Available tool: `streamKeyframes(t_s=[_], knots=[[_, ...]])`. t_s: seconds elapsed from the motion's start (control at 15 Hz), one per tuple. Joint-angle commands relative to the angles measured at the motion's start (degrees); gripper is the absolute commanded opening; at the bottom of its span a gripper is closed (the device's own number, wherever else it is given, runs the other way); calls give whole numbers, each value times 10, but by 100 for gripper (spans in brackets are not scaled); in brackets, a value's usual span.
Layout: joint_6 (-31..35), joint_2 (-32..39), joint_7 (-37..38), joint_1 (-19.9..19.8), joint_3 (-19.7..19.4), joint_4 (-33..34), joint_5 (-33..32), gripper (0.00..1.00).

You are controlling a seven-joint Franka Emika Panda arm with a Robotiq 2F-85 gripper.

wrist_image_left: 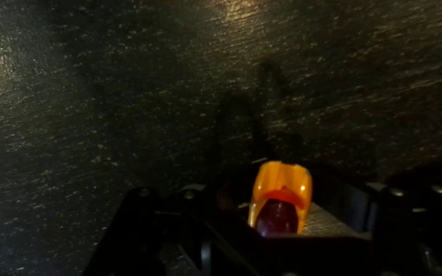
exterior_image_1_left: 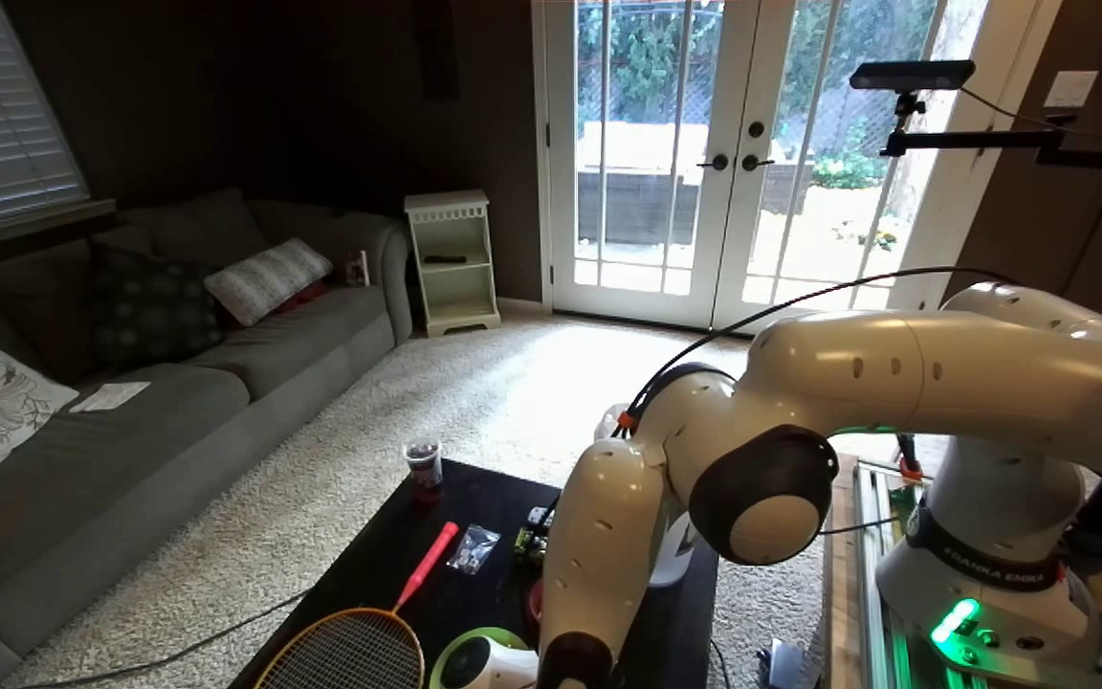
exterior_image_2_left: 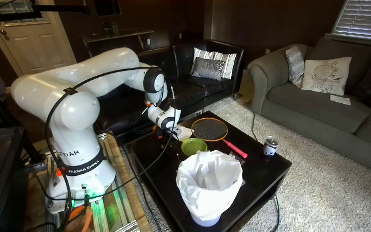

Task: Pick up the orange object

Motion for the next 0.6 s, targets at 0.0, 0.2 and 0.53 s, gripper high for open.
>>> streamKeyframes(t_s=[0.0,0.2,0.53], knots=[[22,-2,11,3,-3,-18,-13,20],[141,-29,-75,-66,61,-98,22,15],[262,-22,-195,-241,192,-196,3,15]])
